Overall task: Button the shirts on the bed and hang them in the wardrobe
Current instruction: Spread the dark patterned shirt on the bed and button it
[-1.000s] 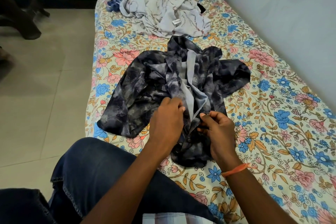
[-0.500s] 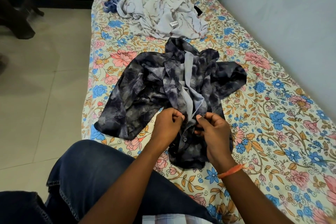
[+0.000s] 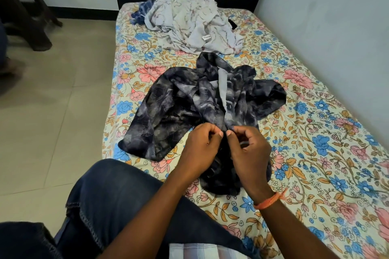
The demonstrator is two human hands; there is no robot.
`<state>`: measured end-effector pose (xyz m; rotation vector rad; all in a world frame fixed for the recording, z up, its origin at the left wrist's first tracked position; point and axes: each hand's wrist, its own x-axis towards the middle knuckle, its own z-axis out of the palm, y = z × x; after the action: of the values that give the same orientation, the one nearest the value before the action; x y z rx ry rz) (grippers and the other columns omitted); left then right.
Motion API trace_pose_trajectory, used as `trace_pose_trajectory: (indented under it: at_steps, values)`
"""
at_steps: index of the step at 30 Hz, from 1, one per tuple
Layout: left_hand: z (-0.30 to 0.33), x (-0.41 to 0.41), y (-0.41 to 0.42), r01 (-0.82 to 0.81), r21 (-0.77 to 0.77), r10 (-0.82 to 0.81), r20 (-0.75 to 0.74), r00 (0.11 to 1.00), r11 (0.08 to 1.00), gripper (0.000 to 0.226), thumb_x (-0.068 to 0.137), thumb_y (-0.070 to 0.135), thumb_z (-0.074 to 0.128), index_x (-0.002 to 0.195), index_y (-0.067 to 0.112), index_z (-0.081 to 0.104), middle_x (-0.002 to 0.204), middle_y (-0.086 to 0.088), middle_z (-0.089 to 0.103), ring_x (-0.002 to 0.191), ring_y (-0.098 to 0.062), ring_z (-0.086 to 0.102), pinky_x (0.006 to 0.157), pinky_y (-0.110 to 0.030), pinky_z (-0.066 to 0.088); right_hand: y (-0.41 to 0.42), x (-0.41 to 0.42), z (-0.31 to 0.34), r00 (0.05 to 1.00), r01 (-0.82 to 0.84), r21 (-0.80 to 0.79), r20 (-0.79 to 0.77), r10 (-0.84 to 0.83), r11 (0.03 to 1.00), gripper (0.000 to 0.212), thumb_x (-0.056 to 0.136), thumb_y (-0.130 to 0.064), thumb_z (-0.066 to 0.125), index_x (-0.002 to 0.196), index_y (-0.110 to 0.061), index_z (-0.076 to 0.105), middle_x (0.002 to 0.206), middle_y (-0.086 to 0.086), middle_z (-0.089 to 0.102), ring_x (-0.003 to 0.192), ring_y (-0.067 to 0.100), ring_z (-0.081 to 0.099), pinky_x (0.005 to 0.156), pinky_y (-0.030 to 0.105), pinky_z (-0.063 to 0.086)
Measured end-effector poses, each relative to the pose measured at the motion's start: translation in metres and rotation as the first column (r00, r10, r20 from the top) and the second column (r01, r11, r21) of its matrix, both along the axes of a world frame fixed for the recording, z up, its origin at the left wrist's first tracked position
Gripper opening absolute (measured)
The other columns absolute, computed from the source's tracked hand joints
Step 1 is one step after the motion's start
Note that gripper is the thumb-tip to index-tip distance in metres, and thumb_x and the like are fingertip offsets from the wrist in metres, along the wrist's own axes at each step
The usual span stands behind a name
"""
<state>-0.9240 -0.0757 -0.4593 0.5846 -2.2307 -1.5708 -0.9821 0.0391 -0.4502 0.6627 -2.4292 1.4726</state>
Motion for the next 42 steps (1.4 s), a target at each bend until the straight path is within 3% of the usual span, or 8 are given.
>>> trace_pose_trajectory:
  at_steps: [3,11,17,23,27,31,35,42]
  values:
    - [0.006,0.002,0.003,-0.072,-0.075,0.074,0.027,0.997,0.995,0.012,0.094,0.027,0.058,0.083,0.025,0.061,0.081,0.011,0.060,0.063,-0.002,0.053,0.057,-0.016,0.038,0.001,0.005,0.004,1.000,0.007,-0.099,0.019,-0.006,0.995,0.008,0.087,-0.014,0.073,0.092,-0.019,0.069,0.087,-0.007,0.067,0.079,0.004,0.064,0.068,0.015,0.050]
    - [0.017,0.005,0.004,0.018,-0.052,-0.015,0.059,0.998,0.998,0.016,0.099,0.023,0.051,0.085,0.024,0.058,0.089,0.004,0.061,0.075,-0.014,0.063,0.070,-0.040,0.055,0.001,0.011,-0.003,0.994,-0.021,0.021,-0.110,0.023,1.000,0.006,0.088,-0.011,0.071,0.093,-0.014,0.068,0.086,-0.006,0.062,0.078,0.009,0.061,0.066,0.028,0.052]
    - [0.024,0.007,0.005,0.034,0.036,-0.036,0.055,0.998,0.999,0.015,0.101,0.020,0.050,0.090,0.017,0.060,0.081,-0.001,0.064,0.072,-0.017,0.065,0.069,-0.037,0.056,0.002,0.007,-0.003,0.998,-0.010,0.016,-0.062,0.011,1.000,0.006,0.089,-0.011,0.069,0.093,-0.015,0.068,0.087,-0.005,0.063,0.081,0.003,0.060,0.067,0.025,0.051]
    - [0.019,0.007,0.005,0.016,0.123,-0.023,0.054,0.998,0.992,0.015,0.100,0.017,0.051,0.088,0.018,0.061,0.079,-0.001,0.067,0.063,-0.017,0.067,0.059,-0.028,0.053,-0.001,0.014,-0.004,0.998,-0.034,0.018,-0.047,0.035,0.999,0.013,0.087,-0.007,0.070,0.092,-0.019,0.068,0.085,-0.013,0.062,0.082,0.000,0.060,0.069,0.011,0.046]
    - [0.015,0.006,0.007,-0.027,0.131,0.022,0.039,0.999,0.991,0.016,0.099,0.016,0.053,0.086,0.018,0.063,0.077,0.002,0.067,0.061,-0.014,0.066,0.055,-0.019,0.047,0.000,0.016,-0.001,0.988,-0.023,-0.070,0.154,0.033,0.997,0.014,0.087,-0.011,0.072,0.089,-0.025,0.070,0.085,-0.012,0.069,0.082,0.002,0.065,0.073,0.020,0.053]
    - [0.013,0.005,0.008,-0.075,0.134,0.069,0.051,0.996,0.988,0.014,0.097,0.018,0.056,0.086,0.021,0.065,0.075,0.003,0.069,0.062,-0.012,0.067,0.059,-0.022,0.052,0.002,0.019,0.004,0.945,-0.034,-0.186,0.314,0.092,0.982,0.019,0.088,-0.006,0.068,0.089,-0.024,0.075,0.086,-0.009,0.074,0.086,0.005,0.069,0.076,0.021,0.055]
    - [0.010,0.004,0.006,-0.079,0.115,0.074,0.048,0.996,0.990,0.015,0.095,0.018,0.059,0.082,0.023,0.066,0.076,0.007,0.068,0.067,-0.007,0.064,0.062,-0.021,0.046,0.005,0.016,0.003,0.888,-0.008,-0.273,0.440,0.132,0.962,0.017,0.088,-0.002,0.068,0.090,-0.017,0.076,0.082,0.001,0.076,0.074,0.017,0.073,0.064,0.025,0.057]
    - [0.012,0.005,-0.003,0.001,0.149,-0.002,0.007,1.000,0.989,0.022,0.095,0.014,0.060,0.079,0.026,0.069,0.063,0.018,0.065,0.060,0.003,0.059,0.060,-0.020,0.045,0.008,0.011,0.004,0.884,-0.069,-0.211,0.439,0.158,0.975,0.005,0.083,-0.010,0.077,0.087,-0.013,0.076,0.077,0.003,0.075,0.070,0.022,0.072,0.064,0.041,0.062]
